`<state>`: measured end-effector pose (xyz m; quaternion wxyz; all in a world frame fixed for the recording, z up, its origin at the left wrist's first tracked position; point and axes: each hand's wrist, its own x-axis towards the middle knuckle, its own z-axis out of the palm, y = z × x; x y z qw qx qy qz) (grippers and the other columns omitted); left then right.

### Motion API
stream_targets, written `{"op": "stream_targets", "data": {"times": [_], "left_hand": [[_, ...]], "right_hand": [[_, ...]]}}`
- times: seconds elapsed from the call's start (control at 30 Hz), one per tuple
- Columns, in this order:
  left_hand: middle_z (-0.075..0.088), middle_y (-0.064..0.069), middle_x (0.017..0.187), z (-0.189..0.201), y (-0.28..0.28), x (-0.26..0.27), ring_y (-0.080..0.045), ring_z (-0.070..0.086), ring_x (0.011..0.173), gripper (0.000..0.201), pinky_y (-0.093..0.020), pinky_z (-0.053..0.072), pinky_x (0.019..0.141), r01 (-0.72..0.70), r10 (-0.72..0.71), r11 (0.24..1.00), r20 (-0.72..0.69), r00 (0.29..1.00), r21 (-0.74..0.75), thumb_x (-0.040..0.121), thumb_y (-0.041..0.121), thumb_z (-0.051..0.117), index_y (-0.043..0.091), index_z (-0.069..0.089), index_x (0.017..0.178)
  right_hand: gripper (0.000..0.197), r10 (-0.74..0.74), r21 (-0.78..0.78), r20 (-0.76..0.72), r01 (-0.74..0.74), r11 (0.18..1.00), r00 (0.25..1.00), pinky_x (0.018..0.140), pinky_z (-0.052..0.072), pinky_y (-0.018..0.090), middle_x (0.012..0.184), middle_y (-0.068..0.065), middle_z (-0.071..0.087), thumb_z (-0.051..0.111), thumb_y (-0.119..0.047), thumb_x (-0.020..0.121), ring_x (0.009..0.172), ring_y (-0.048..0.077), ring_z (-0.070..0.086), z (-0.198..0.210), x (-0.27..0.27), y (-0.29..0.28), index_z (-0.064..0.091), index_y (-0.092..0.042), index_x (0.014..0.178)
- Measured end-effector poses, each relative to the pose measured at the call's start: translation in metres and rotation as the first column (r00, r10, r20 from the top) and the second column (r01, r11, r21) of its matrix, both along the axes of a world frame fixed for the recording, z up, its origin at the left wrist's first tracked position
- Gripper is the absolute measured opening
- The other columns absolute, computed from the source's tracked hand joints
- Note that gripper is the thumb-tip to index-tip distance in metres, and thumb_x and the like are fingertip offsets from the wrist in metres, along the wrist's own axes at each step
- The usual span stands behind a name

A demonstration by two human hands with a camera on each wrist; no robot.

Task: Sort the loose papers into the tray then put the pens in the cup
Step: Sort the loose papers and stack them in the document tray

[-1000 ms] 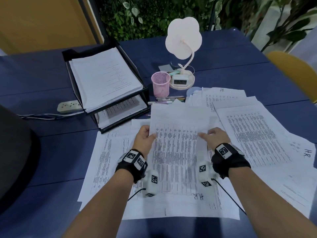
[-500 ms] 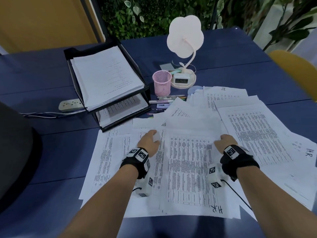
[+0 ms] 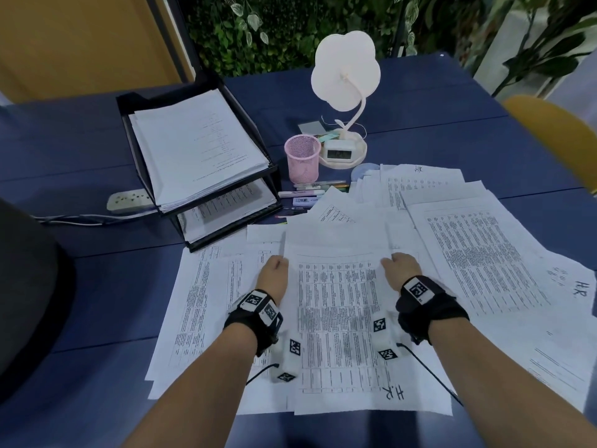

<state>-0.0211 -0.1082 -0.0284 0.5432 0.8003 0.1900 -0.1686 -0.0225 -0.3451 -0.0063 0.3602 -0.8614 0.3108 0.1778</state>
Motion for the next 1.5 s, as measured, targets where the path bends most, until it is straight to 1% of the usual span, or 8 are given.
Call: {"op": "stream_targets", "data": {"times": [0.1, 0.33, 0.43, 0.6, 0.77, 0.87, 1.13, 1.5], "left_hand": [[0.038, -0.004, 0.147, 0.006, 0.001, -0.004, -0.025, 0.036, 0.136, 0.059, -0.038, 0.03, 0.111, 0.096, -0.096, 0.995, -0.032, 0.995, 0.008, 0.098, 0.035, 0.048, 0.011, 0.028, 0.147], [0.041, 0.004, 0.145, 0.043, 0.019, 0.001, -0.019, 0.034, 0.138, 0.055, -0.037, 0.028, 0.113, 0.033, -0.009, 0.989, 0.163, 0.987, -0.145, 0.095, 0.025, 0.056, 0.019, 0.032, 0.144], [0.057, 0.009, 0.125, 0.072, 0.021, 0.007, -0.011, 0.054, 0.119, 0.039, -0.036, 0.038, 0.108, -0.017, 0.103, 0.95, 0.262, 0.959, -0.312, 0.093, 0.015, 0.058, 0.025, 0.044, 0.128], [0.023, -0.003, 0.155, 0.108, 0.018, 0.016, -0.019, 0.022, 0.143, 0.069, -0.034, 0.021, 0.115, -0.026, 0.055, 0.996, 0.344, 0.937, -0.088, 0.096, 0.024, 0.053, 0.01, 0.013, 0.151], [0.043, 0.017, 0.131, 0.15, 0.006, 0.011, 0.014, 0.041, 0.122, 0.052, 0.003, 0.025, 0.094, -0.037, 0.153, 0.98, 0.618, 0.771, -0.196, 0.098, 0.007, 0.046, 0.003, 0.022, 0.144], [0.051, 0.02, 0.109, 0.151, 0.006, 0.011, 0.026, 0.05, 0.094, 0.032, 0.003, 0.038, 0.08, -0.03, 0.19, 0.971, 0.691, 0.697, -0.236, 0.096, 0.0, 0.046, 0.02, 0.039, 0.121], [0.062, 0.01, 0.111, 0.107, 0.018, 0.016, -0.003, 0.059, 0.105, 0.035, -0.028, 0.045, 0.094, -0.033, 0.178, 0.958, 0.5, 0.848, -0.285, 0.091, 0.005, 0.057, 0.028, 0.047, 0.115], [0.054, -0.005, 0.136, 0.102, 0.029, 0.024, -0.013, 0.049, 0.126, 0.048, -0.025, 0.039, 0.1, -0.076, 0.258, 0.918, 0.44, 0.86, -0.39, 0.092, 0.02, 0.059, 0.011, 0.042, 0.137]], "right_hand": [[0.034, -0.098, 0.086, 0.105, 0.09, 0.992, 0.99, 0.094, 0.04, 0.03, 0.132, 0.019, 0.052, 0.039, -0.003, 0.096, 0.119, 0.033, 0.051, -0.005, -0.003, 0.016, 0.05, 0.002, 0.128], [0.049, -0.159, 0.284, 0.269, 0.08, 0.955, 0.95, 0.089, 0.045, 0.034, 0.115, 0.004, 0.052, 0.066, -0.029, 0.086, 0.103, 0.022, 0.053, -0.001, -0.002, 0.014, 0.046, -0.01, 0.126], [0.018, -0.129, 0.423, 0.318, -0.019, 0.906, 0.939, 0.075, 0.045, 0.035, 0.086, 0.006, 0.055, 0.064, -0.027, 0.088, 0.079, 0.022, 0.052, 0.015, 0.004, 0.017, 0.053, -0.012, 0.091], [0.028, -0.112, 0.401, 0.514, -0.123, 0.908, 0.85, 0.096, 0.047, 0.051, 0.113, 0.026, 0.061, 0.055, -0.019, 0.093, 0.105, 0.042, 0.058, 0.054, 0.015, 0.033, 0.049, 0.003, 0.109], [0.015, -0.146, 0.351, 0.738, -0.189, 0.917, 0.658, 0.074, 0.049, 0.034, 0.098, 0.029, 0.06, 0.05, -0.015, 0.095, 0.076, 0.034, 0.057, 0.106, 0.018, 0.049, 0.049, -0.004, 0.106], [0.017, -0.197, 0.392, 0.773, -0.211, 0.895, 0.603, 0.069, 0.046, 0.01, 0.09, -0.007, 0.063, 0.05, -0.007, 0.094, 0.07, -0.004, 0.059, 0.116, 0.017, 0.054, 0.049, -0.019, 0.106], [0.028, -0.135, 0.432, 0.602, -0.178, 0.884, 0.787, 0.068, 0.047, 0.018, 0.1, -0.002, 0.059, 0.044, 0.006, 0.089, 0.083, 0.012, 0.057, 0.092, 0.012, 0.052, 0.044, -0.009, 0.113], [0.031, -0.006, 0.366, 0.464, -0.186, 0.912, 0.886, 0.086, 0.046, 0.032, 0.116, 0.008, 0.064, 0.051, -0.008, 0.094, 0.105, 0.027, 0.061, 0.064, 0.006, 0.038, 0.054, -0.013, 0.124]]}}
